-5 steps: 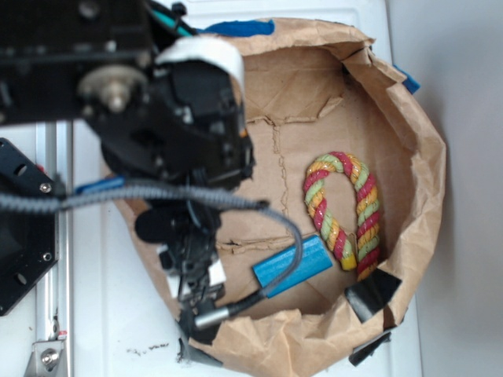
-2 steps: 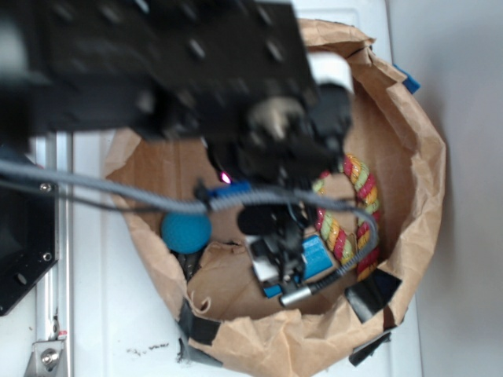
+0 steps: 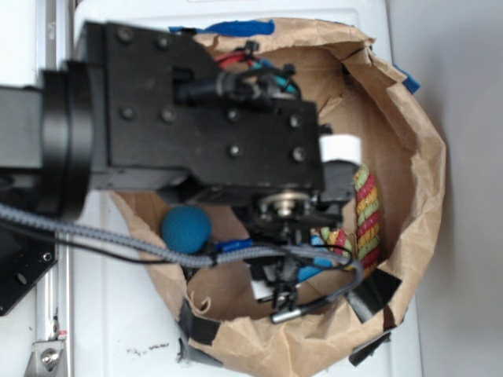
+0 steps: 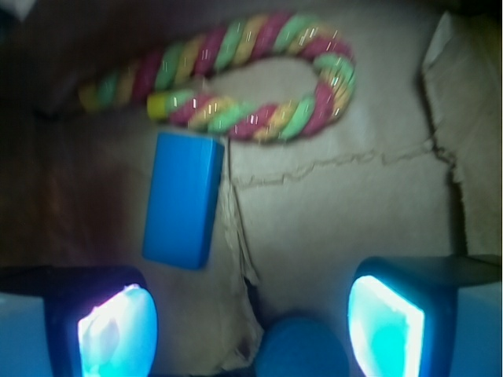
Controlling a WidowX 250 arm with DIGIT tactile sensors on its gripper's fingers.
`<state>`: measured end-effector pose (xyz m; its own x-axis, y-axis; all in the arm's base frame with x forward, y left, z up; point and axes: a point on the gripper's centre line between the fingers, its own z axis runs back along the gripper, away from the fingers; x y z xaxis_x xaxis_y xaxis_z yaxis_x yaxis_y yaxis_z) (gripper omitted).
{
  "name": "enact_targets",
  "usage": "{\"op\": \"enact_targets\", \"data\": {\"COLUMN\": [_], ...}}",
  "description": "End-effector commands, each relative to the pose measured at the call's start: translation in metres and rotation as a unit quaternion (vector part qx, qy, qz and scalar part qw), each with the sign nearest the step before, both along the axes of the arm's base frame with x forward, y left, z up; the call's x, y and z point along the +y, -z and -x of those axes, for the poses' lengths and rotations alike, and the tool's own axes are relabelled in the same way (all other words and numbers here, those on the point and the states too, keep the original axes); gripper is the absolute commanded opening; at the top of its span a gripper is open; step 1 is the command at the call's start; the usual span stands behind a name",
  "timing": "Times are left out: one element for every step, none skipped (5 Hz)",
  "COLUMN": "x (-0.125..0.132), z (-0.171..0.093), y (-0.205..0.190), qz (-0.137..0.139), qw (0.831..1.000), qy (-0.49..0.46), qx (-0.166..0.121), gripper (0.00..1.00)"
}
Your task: Grab the blue ball.
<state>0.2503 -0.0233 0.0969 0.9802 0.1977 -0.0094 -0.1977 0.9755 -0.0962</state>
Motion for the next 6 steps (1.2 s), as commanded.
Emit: {"op": "enact_targets", "data": {"x": [0.001, -0.001, -0.001, -0.002, -0.004, -0.008], "z": [0.018, 0.024, 0.026, 0.028, 0.029, 0.029], "y": [-0.014, -0.017, -0.011, -0.008, 0.001, 0.013], "qz": [0.009, 0.013, 0.004, 0.007, -0.011, -0.032], "qw": [0.998, 0.998, 0.998, 0.998, 0.998, 0.998], "qy": [0.045, 0.054, 0.057, 0.055, 0.058, 0.056], "qx": [-0.031, -0.029, -0.022, -0.016, -0.017, -0.002], "gripper": [1.0, 1.0, 1.0, 1.0, 1.0, 1.0]}}
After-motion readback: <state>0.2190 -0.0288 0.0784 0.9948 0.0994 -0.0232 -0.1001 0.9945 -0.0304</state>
